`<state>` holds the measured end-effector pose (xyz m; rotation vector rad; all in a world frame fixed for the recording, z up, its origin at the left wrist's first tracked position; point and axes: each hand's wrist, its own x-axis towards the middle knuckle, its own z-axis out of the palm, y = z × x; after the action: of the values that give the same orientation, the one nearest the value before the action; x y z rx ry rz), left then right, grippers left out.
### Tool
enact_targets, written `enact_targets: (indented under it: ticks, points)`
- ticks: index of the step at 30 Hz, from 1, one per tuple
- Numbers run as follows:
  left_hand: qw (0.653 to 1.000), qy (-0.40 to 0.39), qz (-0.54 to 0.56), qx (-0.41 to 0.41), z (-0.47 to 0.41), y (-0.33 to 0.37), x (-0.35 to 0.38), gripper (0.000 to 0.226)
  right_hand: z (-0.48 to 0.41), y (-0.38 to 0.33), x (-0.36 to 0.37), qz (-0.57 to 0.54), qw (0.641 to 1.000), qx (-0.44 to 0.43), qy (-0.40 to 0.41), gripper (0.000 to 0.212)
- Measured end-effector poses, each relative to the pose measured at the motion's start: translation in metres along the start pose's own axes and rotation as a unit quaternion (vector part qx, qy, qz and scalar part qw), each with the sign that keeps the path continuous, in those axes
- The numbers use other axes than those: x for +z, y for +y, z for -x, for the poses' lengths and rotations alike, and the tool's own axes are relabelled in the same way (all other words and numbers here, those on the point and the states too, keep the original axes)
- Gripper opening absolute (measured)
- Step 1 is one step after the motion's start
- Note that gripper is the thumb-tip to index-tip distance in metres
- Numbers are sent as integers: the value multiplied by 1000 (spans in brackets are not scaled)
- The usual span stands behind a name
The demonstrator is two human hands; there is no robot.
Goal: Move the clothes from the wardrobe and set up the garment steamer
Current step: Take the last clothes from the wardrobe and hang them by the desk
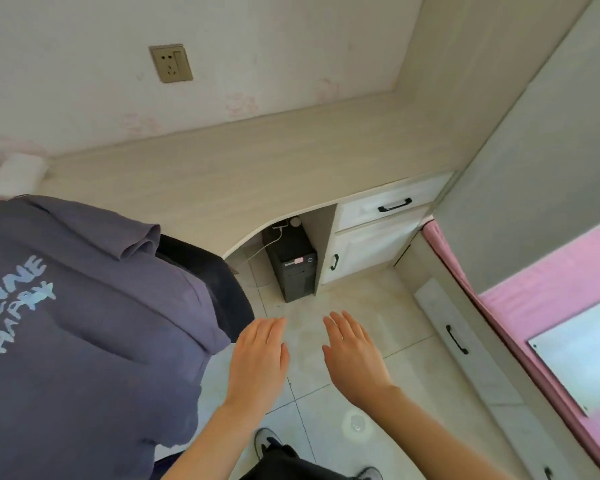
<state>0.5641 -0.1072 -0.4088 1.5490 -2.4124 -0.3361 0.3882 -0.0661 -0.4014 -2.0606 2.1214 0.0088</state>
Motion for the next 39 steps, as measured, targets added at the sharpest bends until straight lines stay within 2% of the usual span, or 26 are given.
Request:
enact_targets:
  ticks: [10, 21, 31, 39]
  points:
    - [989, -72, 21, 124, 13, 186, 65, 42, 130, 152, -8, 1, 991, 122, 57, 52]
    - [958, -124, 34, 255, 8, 349, 121, 42, 235, 282, -7, -34, 951, 294, 87, 48]
    - [933, -105, 40, 342, -52, 453, 155, 42, 246, 380, -17, -39, 924, 365, 103, 54]
    - [920, -102, 32, 378, -138, 535, 188, 43, 203, 482, -45, -28, 914, 377, 147, 44]
